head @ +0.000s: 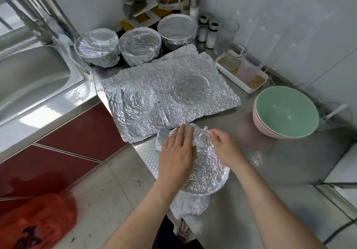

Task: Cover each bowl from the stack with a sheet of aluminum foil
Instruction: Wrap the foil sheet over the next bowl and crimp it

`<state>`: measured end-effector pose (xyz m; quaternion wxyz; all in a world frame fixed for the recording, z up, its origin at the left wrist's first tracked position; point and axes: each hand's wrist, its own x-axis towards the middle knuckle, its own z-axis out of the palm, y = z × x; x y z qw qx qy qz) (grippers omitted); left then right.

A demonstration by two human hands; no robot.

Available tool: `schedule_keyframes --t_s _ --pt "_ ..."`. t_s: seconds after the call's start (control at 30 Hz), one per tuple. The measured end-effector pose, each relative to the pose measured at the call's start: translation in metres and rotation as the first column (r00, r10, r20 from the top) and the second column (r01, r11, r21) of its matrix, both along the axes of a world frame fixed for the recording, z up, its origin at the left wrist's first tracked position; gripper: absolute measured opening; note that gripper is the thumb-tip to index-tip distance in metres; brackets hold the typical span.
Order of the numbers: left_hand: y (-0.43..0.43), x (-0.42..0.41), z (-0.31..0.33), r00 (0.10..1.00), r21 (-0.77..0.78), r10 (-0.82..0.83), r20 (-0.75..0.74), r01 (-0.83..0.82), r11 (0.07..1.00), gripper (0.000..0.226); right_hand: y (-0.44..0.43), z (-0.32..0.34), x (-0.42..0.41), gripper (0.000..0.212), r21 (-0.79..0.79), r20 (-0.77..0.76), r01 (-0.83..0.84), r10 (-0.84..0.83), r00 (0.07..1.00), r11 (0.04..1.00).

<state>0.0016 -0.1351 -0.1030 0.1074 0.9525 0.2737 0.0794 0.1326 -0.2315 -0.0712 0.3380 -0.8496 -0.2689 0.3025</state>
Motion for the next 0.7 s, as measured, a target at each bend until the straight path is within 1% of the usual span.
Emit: schedule_keyframes --t_s 0.07,0.2,0.27,0.33,0.43,0.53,0.7 --pt "0.001 0.000 0.000 1.000 -0.005 -0.009 0.013 0.009 1.000 0.054 0.000 0.007 0.002 0.025 -0.020 -0.001 -0.034 0.034 0.999 0.999" --pt "0.003 -0.001 -0.002 0.999 -0.018 -0.032 0.011 0.032 0.999 0.053 0.010 0.016 0.006 0.047 -0.117 0.049 -0.042 0.048 0.998 0.992" --pt "0.002 0.000 -0.002 0.999 -0.025 -0.037 0.016 0.037 0.999 0.053 0.014 0.013 0.003 0.050 -0.130 0.065 -0.091 0.100 0.993 0.987" --pt "0.002 0.000 -0.002 0.999 -0.028 -0.039 0.026 0.040 0.999 0.053 0.015 0.008 0.000 0.048 -0.148 0.085 -0.130 0.143 0.986 0.980" --pt "0.002 0.000 -0.001 0.998 -0.001 -0.052 0.019 0.052 0.999 0.053 0.015 0.004 0.001 0.043 -0.127 0.088 -0.107 0.119 0.989 0.986" --pt "0.002 0.000 0.000 0.998 0.010 -0.063 0.010 0.063 0.998 0.053 0.014 0.003 0.002 0.031 -0.068 0.094 -0.092 0.098 0.991 0.993" --pt "0.003 0.001 0.005 0.995 -0.015 -0.095 0.005 0.095 0.995 0.053 0.009 0.001 0.000 0.037 0.006 0.097 -0.060 0.059 0.994 0.998"
